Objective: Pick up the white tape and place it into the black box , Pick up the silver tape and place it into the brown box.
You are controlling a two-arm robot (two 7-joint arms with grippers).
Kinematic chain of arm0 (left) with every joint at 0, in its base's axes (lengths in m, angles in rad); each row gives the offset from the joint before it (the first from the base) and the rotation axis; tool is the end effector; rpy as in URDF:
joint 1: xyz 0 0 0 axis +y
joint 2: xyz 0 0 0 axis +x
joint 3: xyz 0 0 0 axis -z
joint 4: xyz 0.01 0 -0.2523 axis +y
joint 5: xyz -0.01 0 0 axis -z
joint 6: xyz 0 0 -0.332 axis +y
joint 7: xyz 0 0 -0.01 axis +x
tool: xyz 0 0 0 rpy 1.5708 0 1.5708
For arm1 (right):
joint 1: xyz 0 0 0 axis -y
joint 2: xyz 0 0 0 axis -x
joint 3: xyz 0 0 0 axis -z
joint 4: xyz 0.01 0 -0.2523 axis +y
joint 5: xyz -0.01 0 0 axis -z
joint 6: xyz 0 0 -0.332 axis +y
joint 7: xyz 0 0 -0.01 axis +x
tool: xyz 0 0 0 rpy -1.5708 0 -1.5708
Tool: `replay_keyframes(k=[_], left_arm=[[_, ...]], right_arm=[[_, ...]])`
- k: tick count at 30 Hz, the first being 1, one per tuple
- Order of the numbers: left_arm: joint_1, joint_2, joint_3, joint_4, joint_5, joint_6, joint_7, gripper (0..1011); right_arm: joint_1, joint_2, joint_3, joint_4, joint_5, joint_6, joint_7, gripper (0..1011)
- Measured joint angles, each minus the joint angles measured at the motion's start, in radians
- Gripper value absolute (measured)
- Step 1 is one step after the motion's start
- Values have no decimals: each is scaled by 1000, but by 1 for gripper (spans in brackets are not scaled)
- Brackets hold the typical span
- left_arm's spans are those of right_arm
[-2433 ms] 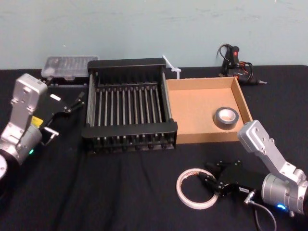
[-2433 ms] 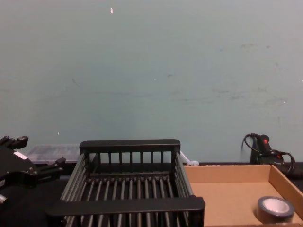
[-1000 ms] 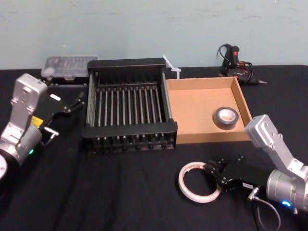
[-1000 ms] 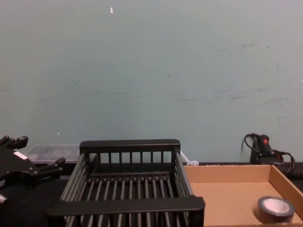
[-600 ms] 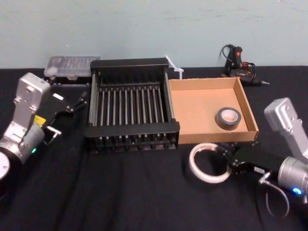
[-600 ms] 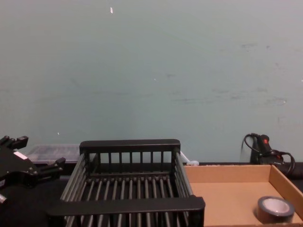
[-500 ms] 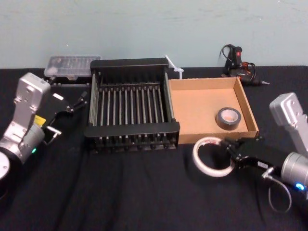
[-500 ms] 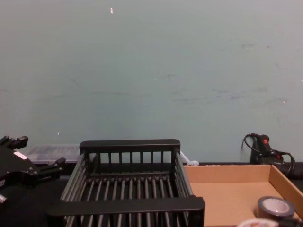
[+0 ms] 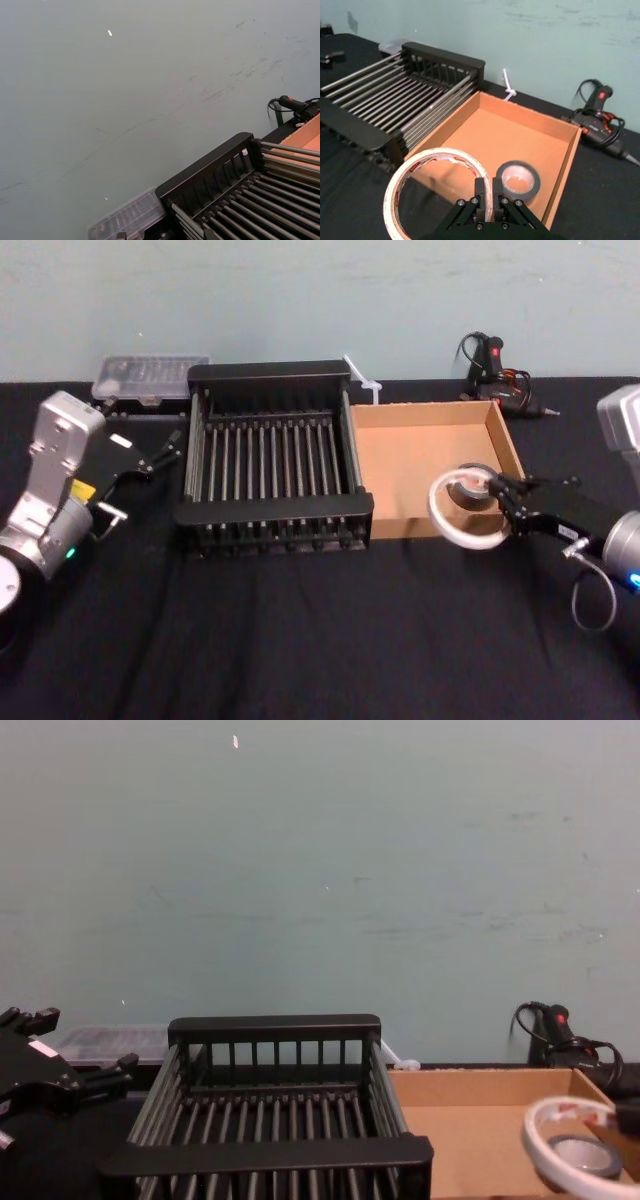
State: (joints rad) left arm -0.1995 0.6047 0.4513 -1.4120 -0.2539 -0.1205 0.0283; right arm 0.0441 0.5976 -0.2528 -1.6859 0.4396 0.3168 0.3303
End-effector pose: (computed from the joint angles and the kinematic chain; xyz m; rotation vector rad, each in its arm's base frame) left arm 0.3739 0.0551 -0.2763 0.3045 -0.2851 1.2481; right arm 0.3493 -0.0535 -0.2216 -0.3399 0.1355 -0.9802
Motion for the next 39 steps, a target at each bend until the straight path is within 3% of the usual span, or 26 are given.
replay_keyframes(k=[19, 39], left_arm=[[0, 0, 0, 0, 0, 0, 0, 1001], [0, 0, 0, 0, 0, 0, 0, 1001]], right_arm=[[131, -71, -48, 71, -43, 12, 9, 93], [316, -165, -176, 209, -105, -12, 87, 93]])
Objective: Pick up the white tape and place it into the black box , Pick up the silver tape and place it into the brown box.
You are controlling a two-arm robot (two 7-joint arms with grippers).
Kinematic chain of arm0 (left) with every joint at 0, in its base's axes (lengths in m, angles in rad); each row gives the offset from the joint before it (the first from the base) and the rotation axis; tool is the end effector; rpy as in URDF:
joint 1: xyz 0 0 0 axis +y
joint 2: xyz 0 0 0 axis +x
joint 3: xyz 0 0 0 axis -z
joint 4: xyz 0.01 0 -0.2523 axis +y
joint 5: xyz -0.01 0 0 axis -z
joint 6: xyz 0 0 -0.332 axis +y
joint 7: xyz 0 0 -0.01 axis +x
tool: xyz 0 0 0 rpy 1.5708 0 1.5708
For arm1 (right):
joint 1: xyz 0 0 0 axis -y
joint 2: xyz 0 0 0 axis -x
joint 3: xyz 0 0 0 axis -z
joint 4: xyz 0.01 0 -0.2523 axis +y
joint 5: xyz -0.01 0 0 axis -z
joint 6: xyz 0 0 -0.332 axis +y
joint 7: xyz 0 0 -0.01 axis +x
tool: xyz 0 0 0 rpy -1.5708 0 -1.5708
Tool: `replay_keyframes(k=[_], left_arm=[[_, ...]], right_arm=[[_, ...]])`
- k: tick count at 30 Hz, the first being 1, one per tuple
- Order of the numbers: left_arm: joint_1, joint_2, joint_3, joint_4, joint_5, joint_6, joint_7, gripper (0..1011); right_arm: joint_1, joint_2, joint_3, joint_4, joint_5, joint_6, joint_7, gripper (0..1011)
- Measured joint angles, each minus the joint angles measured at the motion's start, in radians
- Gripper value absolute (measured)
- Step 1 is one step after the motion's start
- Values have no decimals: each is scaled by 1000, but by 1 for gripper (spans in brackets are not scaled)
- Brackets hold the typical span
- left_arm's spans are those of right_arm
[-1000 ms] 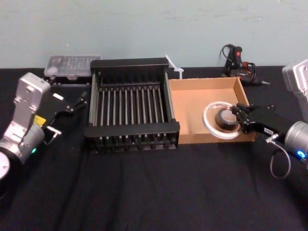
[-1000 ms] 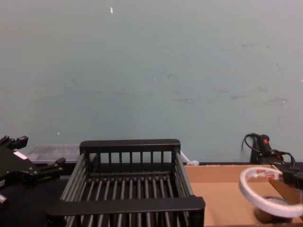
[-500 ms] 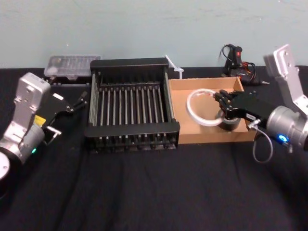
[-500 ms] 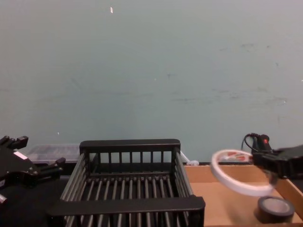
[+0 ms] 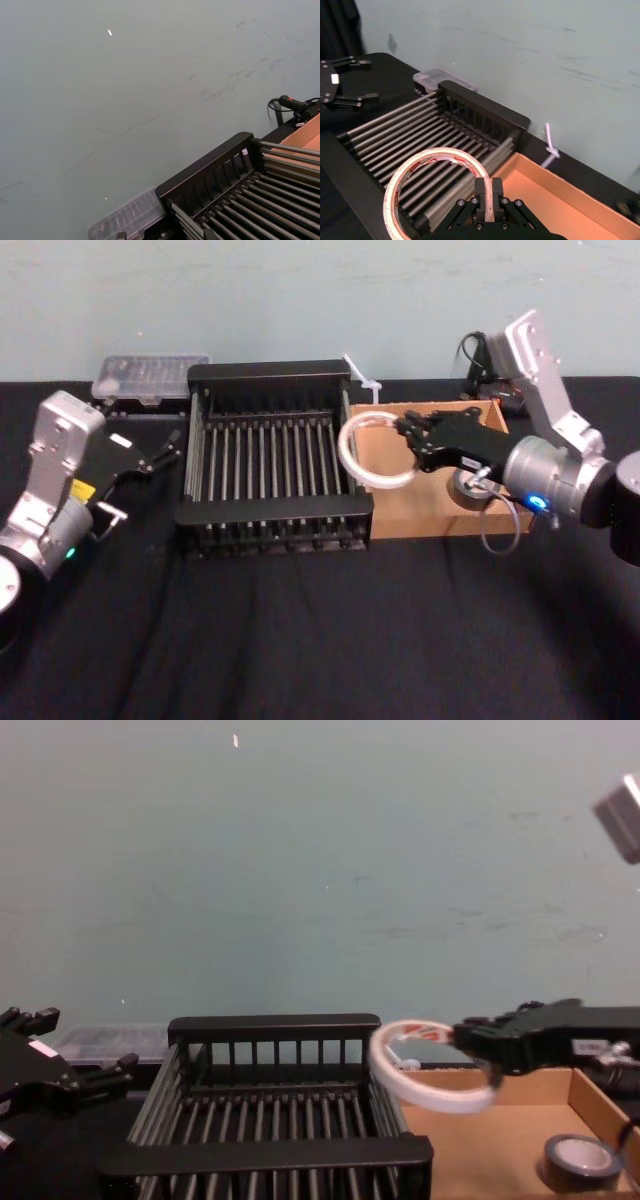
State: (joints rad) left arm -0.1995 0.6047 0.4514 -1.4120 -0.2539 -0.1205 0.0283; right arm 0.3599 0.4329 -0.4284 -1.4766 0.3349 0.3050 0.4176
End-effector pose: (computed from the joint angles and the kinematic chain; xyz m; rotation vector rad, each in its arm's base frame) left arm 0.3739 0.0551 -0.2763 0.3045 -0.2850 1.2480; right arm 0.4131 0.0077 -0.1981 -0.3040 0.0377 -0.8404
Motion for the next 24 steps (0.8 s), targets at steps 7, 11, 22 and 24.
replay_keyframes(k=[7, 11, 22, 24], left_arm=[[0, 0, 0, 0, 0, 0, 0, 1001], [0, 0, 0, 0, 0, 0, 0, 1001], [0, 0, 0, 0, 0, 0, 0, 1001], [0, 0, 0, 0, 0, 0, 0, 1001]], right_arm=[[54, -37, -43, 51, -14, -10, 26, 93], [85, -64, -66, 87, -19, -17, 40, 93], [144, -117, -102, 166, -32, -41, 54, 93], [151, -125, -105, 179, -37, -49, 49, 93]])
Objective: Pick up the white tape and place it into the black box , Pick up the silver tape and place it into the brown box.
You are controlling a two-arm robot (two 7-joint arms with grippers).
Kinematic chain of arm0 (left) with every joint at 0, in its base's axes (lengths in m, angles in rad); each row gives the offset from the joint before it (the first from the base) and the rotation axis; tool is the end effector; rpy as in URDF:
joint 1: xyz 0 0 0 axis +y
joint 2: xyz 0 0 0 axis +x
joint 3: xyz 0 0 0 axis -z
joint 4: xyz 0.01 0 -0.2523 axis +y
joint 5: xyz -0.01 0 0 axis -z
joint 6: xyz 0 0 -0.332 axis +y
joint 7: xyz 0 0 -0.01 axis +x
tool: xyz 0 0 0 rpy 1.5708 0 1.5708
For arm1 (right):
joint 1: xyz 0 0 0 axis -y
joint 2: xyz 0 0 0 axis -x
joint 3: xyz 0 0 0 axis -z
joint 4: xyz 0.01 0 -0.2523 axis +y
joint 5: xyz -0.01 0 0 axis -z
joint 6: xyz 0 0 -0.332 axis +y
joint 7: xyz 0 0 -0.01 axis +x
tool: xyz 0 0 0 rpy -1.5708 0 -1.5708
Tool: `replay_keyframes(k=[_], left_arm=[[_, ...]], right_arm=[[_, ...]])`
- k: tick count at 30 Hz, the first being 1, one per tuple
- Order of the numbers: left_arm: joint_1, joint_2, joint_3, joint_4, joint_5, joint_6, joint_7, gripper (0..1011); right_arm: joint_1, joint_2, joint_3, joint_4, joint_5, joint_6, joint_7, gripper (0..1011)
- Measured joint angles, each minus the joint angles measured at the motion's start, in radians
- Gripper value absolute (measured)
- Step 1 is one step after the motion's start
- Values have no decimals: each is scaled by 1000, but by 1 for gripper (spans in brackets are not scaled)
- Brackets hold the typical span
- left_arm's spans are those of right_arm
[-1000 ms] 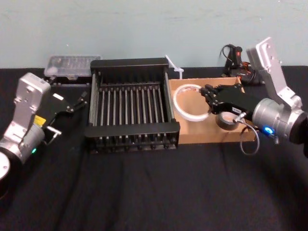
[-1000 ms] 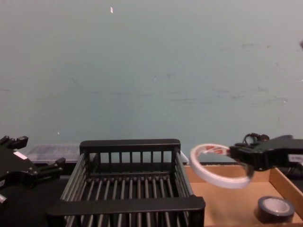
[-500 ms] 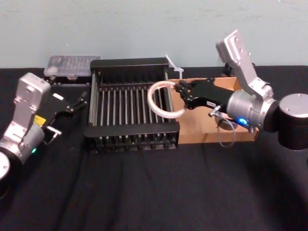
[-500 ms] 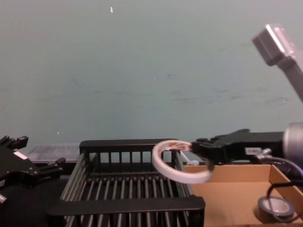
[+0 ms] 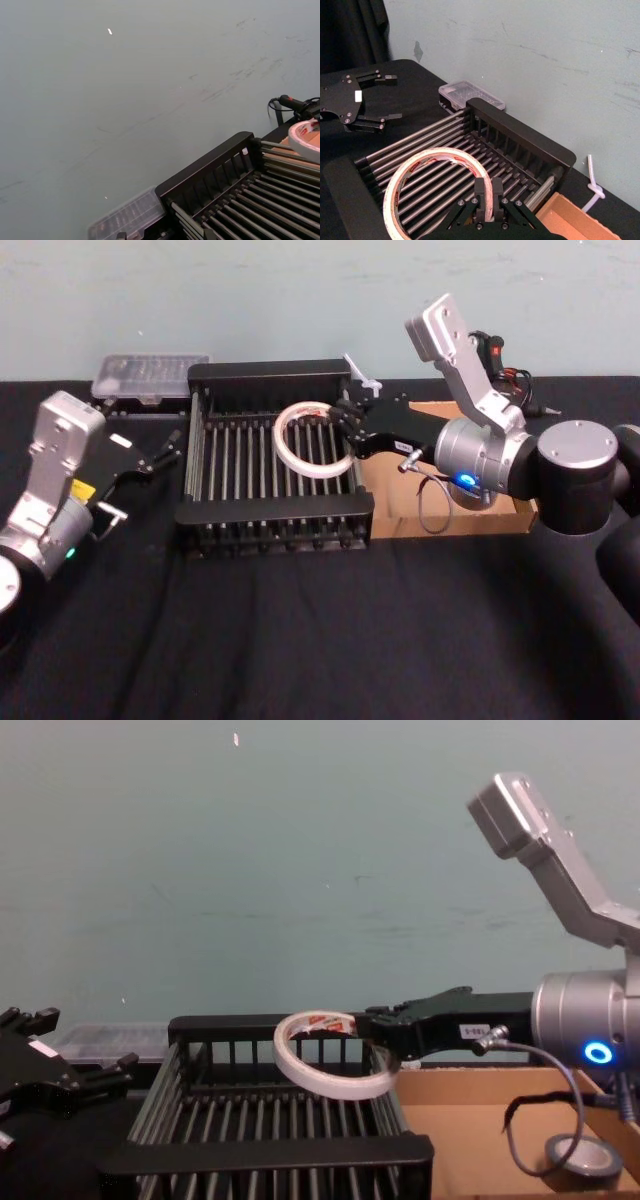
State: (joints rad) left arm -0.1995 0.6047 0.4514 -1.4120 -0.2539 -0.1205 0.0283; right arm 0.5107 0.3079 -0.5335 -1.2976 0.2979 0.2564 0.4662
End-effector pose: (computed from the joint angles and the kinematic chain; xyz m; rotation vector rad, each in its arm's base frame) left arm 0.3739 0.0551 -0.2763 0.3045 -0.2850 1.2480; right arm 0.4432 0.0553 -0.2006 -0.2900 0.0154 -0.7347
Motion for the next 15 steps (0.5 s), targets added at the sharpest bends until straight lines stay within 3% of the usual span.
replay_keyframes(k=[15], left_arm=[[0, 0, 0, 0, 0, 0, 0, 1001]], right_arm=[[-2, 4, 1, -5, 1, 2, 0, 93]])
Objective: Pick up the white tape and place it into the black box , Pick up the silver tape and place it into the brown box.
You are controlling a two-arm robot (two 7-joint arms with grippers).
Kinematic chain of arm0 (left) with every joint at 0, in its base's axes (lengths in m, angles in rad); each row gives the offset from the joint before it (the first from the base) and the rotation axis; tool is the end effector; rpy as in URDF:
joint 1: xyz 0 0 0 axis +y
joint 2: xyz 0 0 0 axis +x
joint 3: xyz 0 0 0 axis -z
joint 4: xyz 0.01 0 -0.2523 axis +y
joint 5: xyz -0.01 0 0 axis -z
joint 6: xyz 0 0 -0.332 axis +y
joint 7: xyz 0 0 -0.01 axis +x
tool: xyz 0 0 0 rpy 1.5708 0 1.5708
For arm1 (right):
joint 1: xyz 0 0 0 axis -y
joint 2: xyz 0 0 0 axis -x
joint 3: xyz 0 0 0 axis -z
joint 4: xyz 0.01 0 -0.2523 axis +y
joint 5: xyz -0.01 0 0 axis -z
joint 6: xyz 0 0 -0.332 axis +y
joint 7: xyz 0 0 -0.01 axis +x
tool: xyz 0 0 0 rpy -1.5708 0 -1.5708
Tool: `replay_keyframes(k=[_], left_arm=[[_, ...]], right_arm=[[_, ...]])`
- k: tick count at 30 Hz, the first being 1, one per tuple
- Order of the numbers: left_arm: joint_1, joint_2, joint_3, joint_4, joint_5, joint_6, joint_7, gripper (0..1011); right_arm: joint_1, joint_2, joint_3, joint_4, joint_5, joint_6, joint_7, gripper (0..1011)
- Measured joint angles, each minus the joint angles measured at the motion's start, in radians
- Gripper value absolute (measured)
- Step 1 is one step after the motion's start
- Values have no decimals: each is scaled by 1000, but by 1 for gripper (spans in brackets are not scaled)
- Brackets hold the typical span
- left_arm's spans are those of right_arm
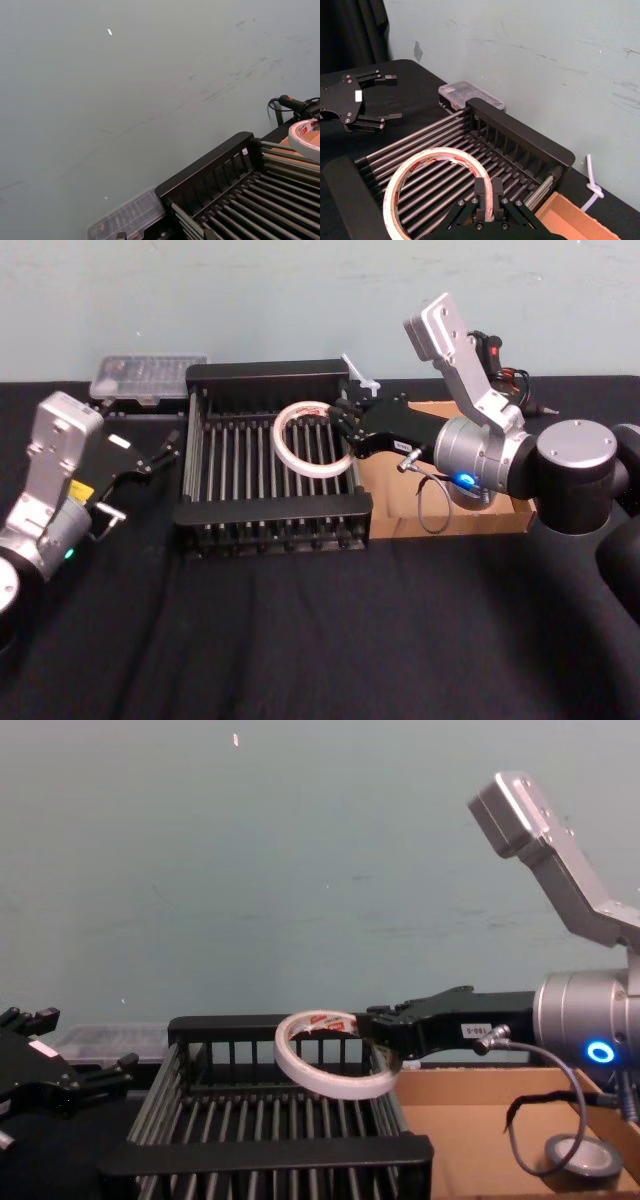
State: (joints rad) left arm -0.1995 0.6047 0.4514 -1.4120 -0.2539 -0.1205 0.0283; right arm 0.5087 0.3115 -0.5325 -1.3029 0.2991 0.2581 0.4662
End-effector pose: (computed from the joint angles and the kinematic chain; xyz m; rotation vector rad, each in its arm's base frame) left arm 0.3739 0.0551 -0.2763 0.3045 -0.2850 1.2480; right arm 0.4427 0.0544 -0.1999 -0.2903 0.0146 -0.7351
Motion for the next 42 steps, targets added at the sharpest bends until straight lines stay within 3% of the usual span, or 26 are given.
replay_keyframes(k=[7, 17, 18, 19, 30, 39, 42], left_arm=[[0, 0, 0, 0, 0, 0, 0, 1001], [0, 0, 0, 0, 0, 0, 0, 1001], [0, 0, 0, 0, 0, 0, 0, 1001], [0, 0, 0, 0, 0, 0, 0, 1001], [0, 0, 0, 0, 0, 0, 0, 1001], [0, 0, 0, 0, 0, 0, 0, 1001], [0, 0, 0, 0, 0, 0, 0, 1001]], right_arm=[[-1, 1, 1, -2, 1, 1, 0, 244], [-2, 2, 1, -3, 2, 2, 1, 583], [-2, 2, 1, -3, 2, 3, 1, 583], [-2, 2, 1, -3, 2, 3, 1, 658], [-2, 2, 1, -4, 3, 3, 2, 964], [-12, 2, 10, -15, 1, 0, -17, 1002], [-42, 5, 32, -42, -14, -39, -64, 1000]])
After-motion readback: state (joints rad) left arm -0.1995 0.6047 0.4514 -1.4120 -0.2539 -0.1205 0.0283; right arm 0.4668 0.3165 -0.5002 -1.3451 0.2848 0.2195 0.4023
